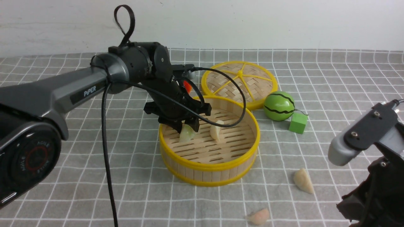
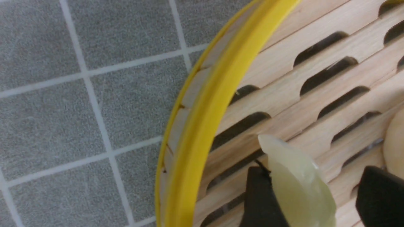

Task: Put the dumplings into the steamer on the table with the grey tablecloth.
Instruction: 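Place the dumpling into the bamboo steamer basket with the left gripper, then reach for and grasp a dumpling lying on the table beside the steamer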

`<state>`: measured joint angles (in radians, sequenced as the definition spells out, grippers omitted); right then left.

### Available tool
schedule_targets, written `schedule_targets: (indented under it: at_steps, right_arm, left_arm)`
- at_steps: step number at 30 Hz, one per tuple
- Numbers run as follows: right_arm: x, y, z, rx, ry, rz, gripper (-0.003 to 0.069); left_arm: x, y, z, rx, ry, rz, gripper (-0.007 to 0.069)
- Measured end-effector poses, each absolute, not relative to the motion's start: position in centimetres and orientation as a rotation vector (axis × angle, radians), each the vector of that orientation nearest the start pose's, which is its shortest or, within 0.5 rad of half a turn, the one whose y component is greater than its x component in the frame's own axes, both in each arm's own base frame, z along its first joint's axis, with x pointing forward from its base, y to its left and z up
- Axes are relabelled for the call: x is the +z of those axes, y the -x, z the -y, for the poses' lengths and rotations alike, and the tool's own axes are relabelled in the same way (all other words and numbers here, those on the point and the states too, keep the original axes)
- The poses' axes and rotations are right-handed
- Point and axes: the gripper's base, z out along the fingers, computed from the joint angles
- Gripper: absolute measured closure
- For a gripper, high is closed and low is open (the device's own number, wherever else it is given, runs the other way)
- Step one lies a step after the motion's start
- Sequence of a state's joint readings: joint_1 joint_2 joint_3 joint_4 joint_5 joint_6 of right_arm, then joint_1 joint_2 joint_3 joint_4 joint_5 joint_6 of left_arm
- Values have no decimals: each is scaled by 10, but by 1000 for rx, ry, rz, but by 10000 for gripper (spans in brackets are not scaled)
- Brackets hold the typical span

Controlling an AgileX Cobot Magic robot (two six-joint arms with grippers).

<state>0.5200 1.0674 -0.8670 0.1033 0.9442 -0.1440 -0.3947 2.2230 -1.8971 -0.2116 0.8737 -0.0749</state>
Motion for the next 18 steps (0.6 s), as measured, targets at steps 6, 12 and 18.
schedule_targets:
  at_steps: [6, 12, 18]
  right_arm:
    - [305, -171, -103, 220, 820, -2488, 531]
    - [310, -196, -118, 180, 953, -2504, 575]
    - [300, -217, -143, 298, 1162, -2481, 613]
  left_arm:
    - [261, -440, 200, -431, -302, -2667, 148]
    - [390, -397, 181, -439, -363, -2494, 266]
    - [455, -351, 156, -370, -362, -2354, 509]
